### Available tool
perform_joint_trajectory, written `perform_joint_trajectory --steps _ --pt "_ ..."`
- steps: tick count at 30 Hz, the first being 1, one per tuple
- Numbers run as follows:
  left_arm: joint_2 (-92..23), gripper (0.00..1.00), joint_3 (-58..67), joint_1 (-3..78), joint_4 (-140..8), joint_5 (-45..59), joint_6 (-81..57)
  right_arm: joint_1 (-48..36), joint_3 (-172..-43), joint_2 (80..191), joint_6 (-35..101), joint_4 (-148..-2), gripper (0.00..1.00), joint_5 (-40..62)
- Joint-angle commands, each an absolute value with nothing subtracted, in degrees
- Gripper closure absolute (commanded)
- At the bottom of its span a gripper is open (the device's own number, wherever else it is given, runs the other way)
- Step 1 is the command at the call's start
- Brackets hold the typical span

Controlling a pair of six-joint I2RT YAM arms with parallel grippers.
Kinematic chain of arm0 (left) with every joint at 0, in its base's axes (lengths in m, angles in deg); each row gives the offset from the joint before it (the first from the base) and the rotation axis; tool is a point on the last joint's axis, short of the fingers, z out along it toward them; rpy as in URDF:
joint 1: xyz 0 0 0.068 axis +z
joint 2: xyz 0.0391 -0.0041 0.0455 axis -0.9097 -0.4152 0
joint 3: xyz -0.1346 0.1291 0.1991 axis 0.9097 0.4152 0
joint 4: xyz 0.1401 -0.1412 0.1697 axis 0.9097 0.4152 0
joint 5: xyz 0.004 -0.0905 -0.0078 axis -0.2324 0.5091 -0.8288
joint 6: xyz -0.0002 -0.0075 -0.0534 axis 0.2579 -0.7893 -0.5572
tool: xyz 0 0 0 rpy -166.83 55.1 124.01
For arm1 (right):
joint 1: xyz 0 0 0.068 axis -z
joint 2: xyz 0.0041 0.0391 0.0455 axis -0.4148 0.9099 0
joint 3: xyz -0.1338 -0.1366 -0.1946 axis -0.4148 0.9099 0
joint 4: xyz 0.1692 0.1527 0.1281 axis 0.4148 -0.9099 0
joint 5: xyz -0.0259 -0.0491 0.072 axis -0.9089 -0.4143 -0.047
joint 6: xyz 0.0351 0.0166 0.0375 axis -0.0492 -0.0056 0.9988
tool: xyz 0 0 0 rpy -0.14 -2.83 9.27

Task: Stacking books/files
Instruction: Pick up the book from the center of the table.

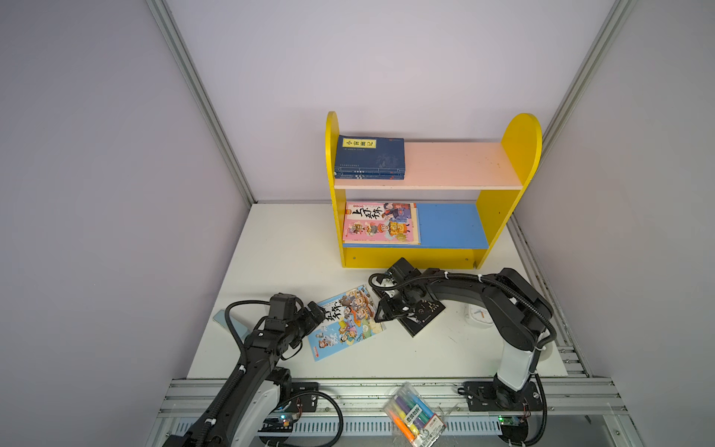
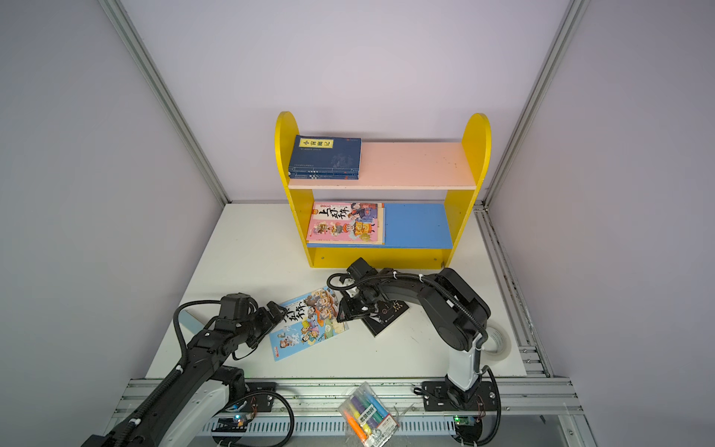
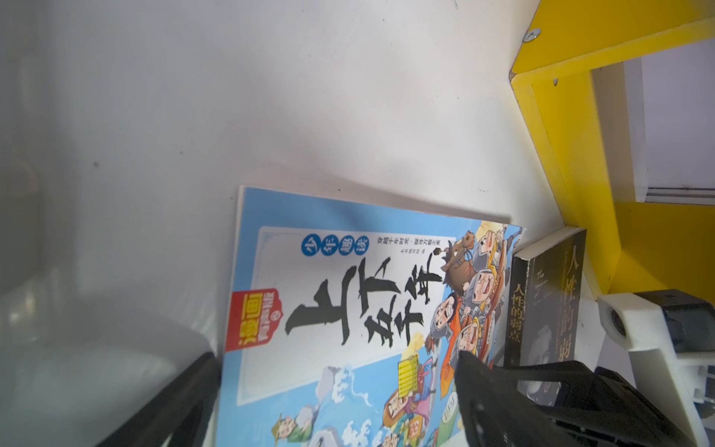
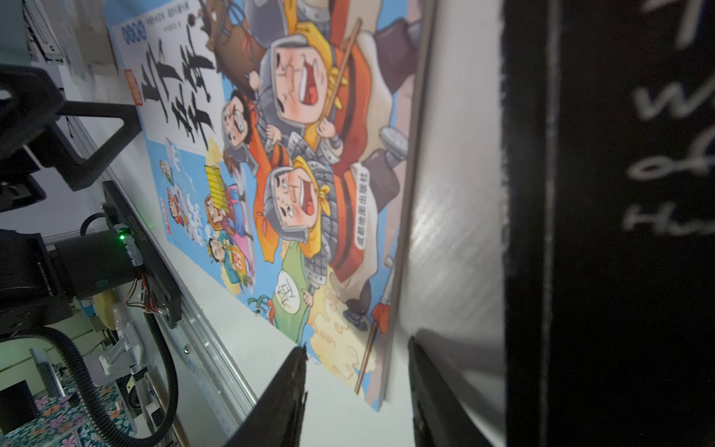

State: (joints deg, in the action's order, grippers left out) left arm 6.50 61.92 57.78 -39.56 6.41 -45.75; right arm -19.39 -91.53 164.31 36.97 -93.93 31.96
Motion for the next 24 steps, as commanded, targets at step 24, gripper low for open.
perform_joint_trajectory --steps 24 --pt "12.9 0.37 63.6 57.7 -47.4 11.2 -53.8 -17.0 -89.1 165.3 43.3 -84.2 0.55 35.3"
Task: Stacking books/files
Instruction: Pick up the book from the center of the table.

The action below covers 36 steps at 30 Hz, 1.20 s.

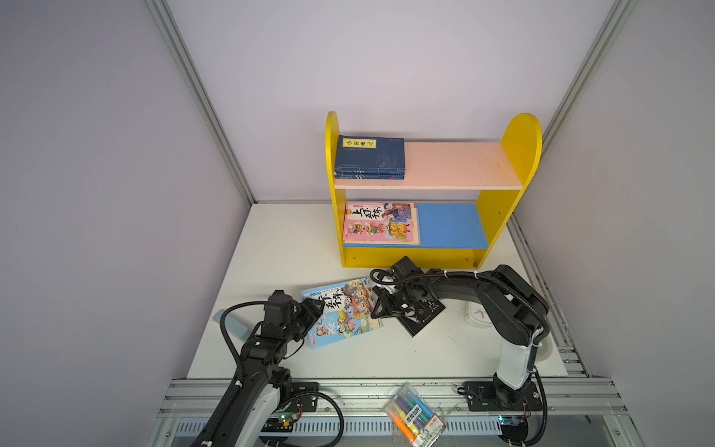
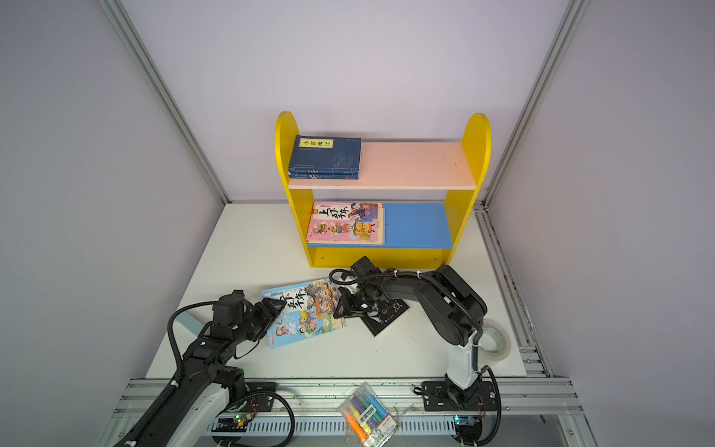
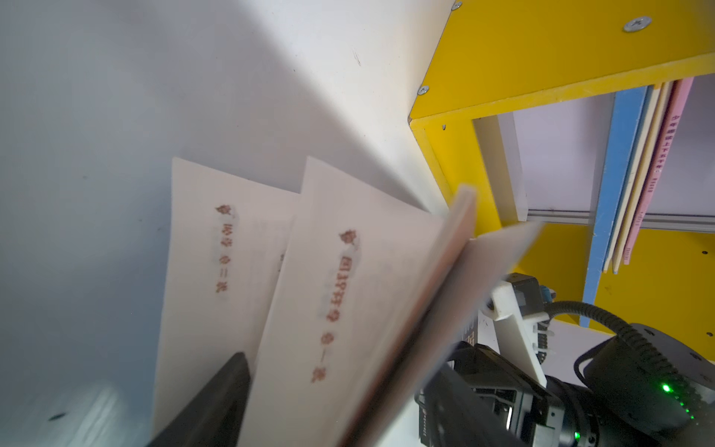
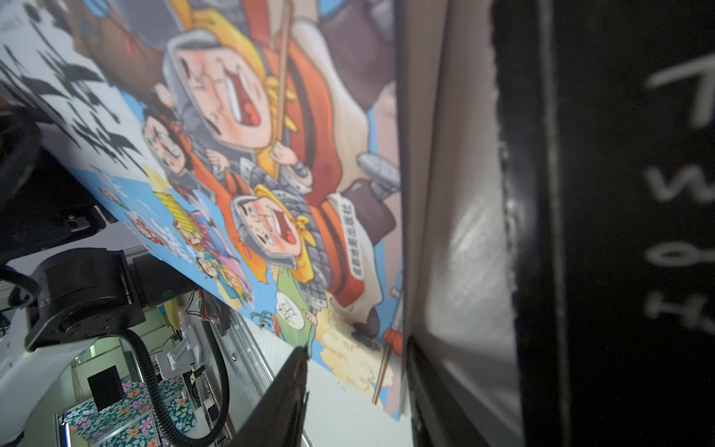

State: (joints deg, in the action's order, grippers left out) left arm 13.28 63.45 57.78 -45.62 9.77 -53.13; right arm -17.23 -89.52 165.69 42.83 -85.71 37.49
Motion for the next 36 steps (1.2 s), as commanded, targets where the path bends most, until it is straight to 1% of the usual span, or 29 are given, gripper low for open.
perform_joint_trajectory --steps 1,9,12,14,18,21,23,24,26,28,29,31,36 --pt "12.6 0.41 63.6 57.7 -47.4 10.9 -53.9 -16.9 -89.0 165.0 43.3 -84.2 0.55 35.0" --pt "12.5 0.75 63.6 58.1 -47.8 10.4 -55.0 -12.9 -84.6 160.9 46.2 -78.9 0.53 36.4" --pt "12.5 0.86 63.8 59.0 -48.6 11.4 -55.6 -11.7 -83.8 159.6 46.7 -78.5 0.51 36.9" --pt "12.6 0.93 64.2 60.1 -49.7 12.8 -56.1 -11.2 -83.4 158.9 47.1 -78.1 0.49 37.1" --pt "12.7 0.98 65.0 61.8 -51.4 14.6 -56.8 -10.0 -82.6 158.4 47.7 -77.2 0.49 37.4" --pt "12.2 0.99 65.6 62.2 -52.9 15.1 -57.2 -9.6 -82.3 158.7 48.1 -76.4 0.48 37.8" --pt "11.6 0.98 65.7 62.2 -53.5 15.5 -57.3 -9.7 -82.2 159.1 48.5 -75.8 0.48 38.3" --pt "11.4 0.96 65.8 62.2 -53.7 15.6 -57.2 -9.6 -82.1 159.4 48.8 -75.3 0.48 38.7" --pt "11.1 0.88 65.9 62.3 -54.1 15.8 -57.0 -9.6 -82.0 160.0 49.1 -74.6 0.48 39.0" --pt "11.0 0.77 66.1 62.2 -54.5 15.9 -57.1 -9.7 -82.0 160.7 49.4 -74.4 0.48 38.9" --pt "11.0 0.76 66.3 62.3 -54.8 15.9 -57.1 -9.6 -82.1 161.0 49.4 -74.4 0.48 38.9" --pt "11.0 0.71 66.5 62.3 -54.9 15.5 -57.1 -9.8 -82.2 161.6 49.7 -74.1 0.48 38.6" --pt "10.2 0.69 67.0 62.2 -55.9 15.5 -57.0 -10.6 -82.5 163.1 50.0 -74.0 0.49 37.7"
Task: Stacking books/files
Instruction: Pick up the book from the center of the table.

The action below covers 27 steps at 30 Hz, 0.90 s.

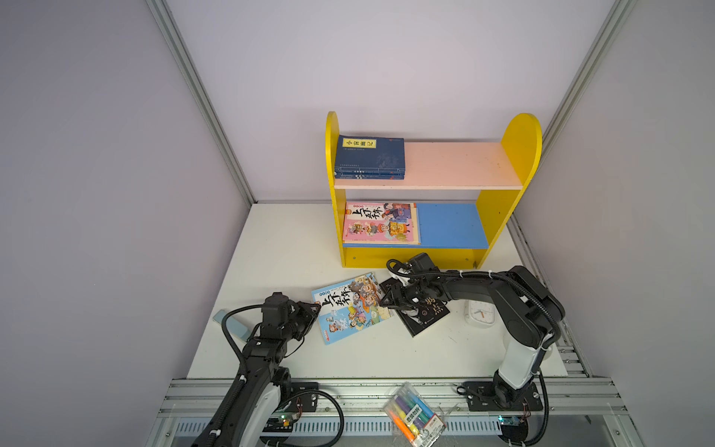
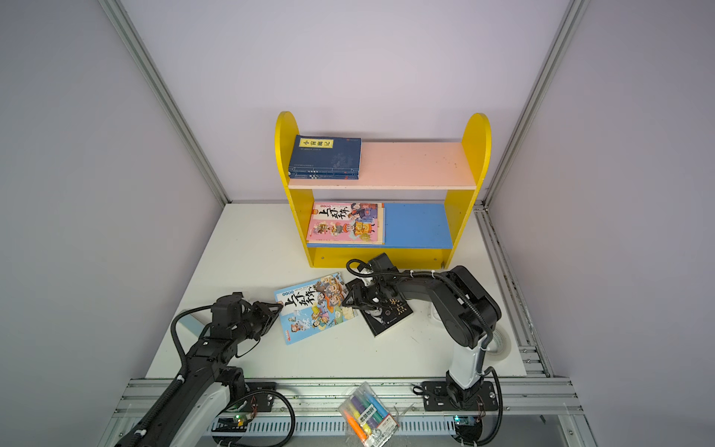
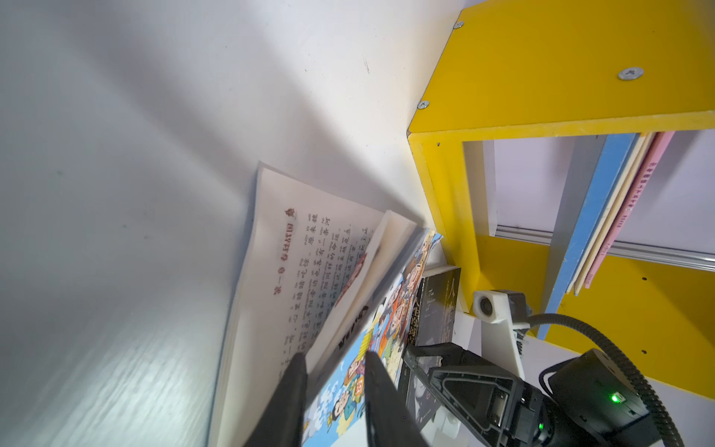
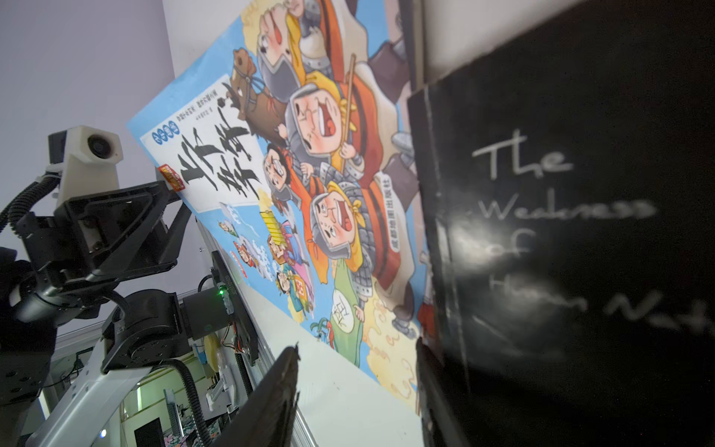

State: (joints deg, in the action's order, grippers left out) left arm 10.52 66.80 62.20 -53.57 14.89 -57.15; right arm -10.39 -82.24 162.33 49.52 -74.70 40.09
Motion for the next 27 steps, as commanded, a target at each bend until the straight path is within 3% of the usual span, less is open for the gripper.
perform_joint_trajectory --steps 1,7,15,27 --pt "10.0 0.69 67.1 62.2 -56.1 15.5 -57.0 -10.7 -82.7 163.4 50.0 -74.0 0.49 37.6" --pt "8.8 0.73 67.5 62.3 -57.4 15.2 -56.8 -10.8 -82.5 163.6 50.0 -73.7 0.49 37.2" --pt "8.0 0.99 67.7 62.2 -59.2 14.2 -57.5 -10.8 -82.4 163.2 50.3 -72.8 0.49 37.5" --pt "7.8 1.0 64.8 63.0 -58.6 15.2 -58.4 -8.2 -81.3 160.0 51.4 -74.7 0.46 36.0"
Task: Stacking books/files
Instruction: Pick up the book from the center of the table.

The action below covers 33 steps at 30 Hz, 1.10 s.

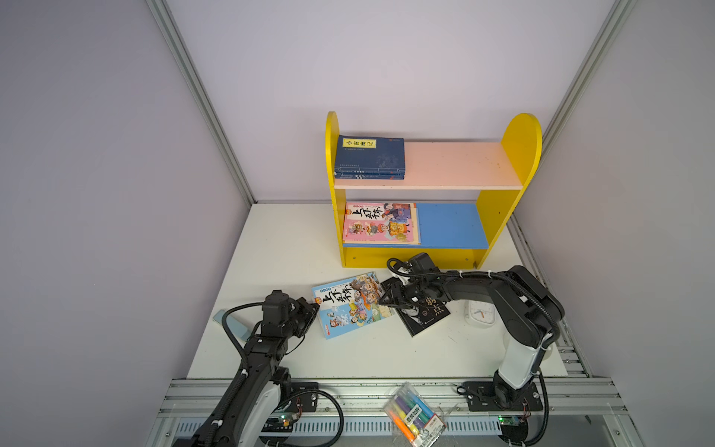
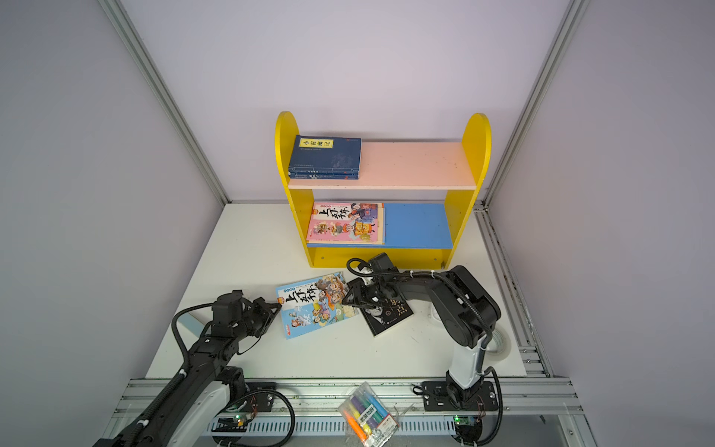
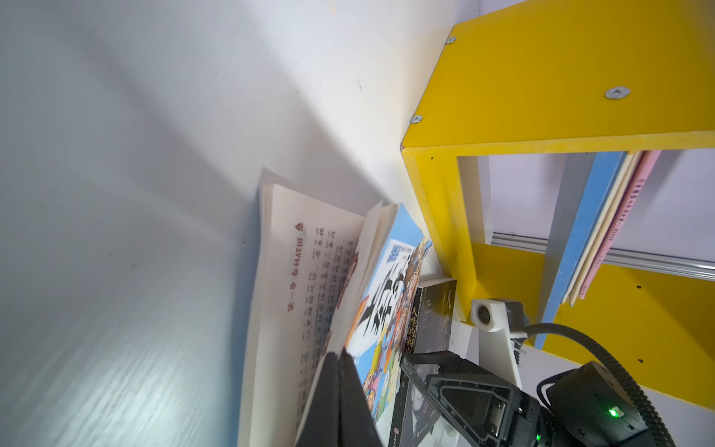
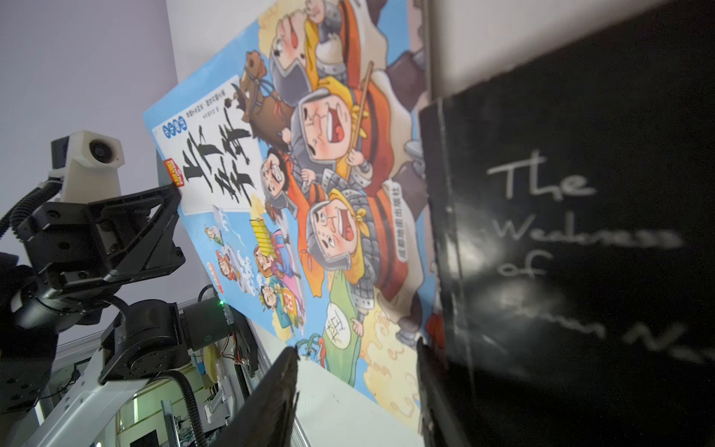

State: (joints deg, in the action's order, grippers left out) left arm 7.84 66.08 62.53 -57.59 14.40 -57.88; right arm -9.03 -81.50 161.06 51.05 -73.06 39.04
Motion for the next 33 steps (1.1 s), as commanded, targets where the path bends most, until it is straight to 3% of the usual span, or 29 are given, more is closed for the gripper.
perform_joint_trajectory --steps 1,6,15,33 --pt "7.6 1.0 64.1 63.2 -58.2 15.5 -58.6 -7.9 -81.2 159.5 51.4 -75.4 0.45 35.8" --pt "6.5 1.0 60.3 63.9 -55.4 16.6 -59.1 -7.6 -80.5 158.2 51.0 -77.5 0.4 36.2" --pt "5.7 1.0 57.1 64.5 -54.4 19.0 -59.5 -7.7 -78.0 157.6 54.0 -73.9 0.39 38.6" --pt "6.8 1.0 56.8 64.8 -56.1 22.2 -64.9 -9.2 -72.2 163.3 68.4 -54.6 0.4 41.9"
